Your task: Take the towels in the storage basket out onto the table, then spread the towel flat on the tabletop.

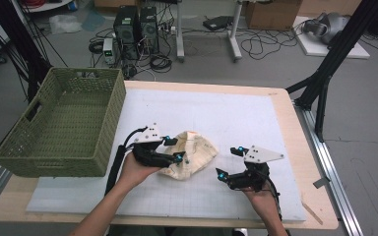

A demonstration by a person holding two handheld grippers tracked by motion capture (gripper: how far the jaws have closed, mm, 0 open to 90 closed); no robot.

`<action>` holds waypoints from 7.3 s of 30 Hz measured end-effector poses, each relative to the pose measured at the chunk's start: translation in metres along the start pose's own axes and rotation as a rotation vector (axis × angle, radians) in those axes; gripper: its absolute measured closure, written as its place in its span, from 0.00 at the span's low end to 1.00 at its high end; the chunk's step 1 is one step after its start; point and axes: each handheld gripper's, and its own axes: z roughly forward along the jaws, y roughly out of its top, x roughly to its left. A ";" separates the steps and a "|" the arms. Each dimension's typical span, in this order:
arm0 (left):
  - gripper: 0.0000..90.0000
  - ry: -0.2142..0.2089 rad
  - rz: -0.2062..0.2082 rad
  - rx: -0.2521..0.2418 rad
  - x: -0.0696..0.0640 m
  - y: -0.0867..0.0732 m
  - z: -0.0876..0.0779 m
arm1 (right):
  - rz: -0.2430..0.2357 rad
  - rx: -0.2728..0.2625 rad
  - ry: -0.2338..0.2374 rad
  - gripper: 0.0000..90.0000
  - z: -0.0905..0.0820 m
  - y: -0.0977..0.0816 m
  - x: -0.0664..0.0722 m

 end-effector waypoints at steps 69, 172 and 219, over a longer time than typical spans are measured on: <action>0.97 0.031 -0.059 0.105 0.022 -0.033 -0.030 | -0.114 0.170 0.155 0.97 0.049 0.019 0.007; 0.97 0.316 -0.091 0.176 0.040 -0.039 -0.030 | -0.005 0.225 0.175 0.99 0.040 0.013 -0.052; 0.74 0.445 -0.117 0.170 0.059 -0.021 -0.010 | -0.009 0.250 0.061 0.97 0.021 0.011 -0.046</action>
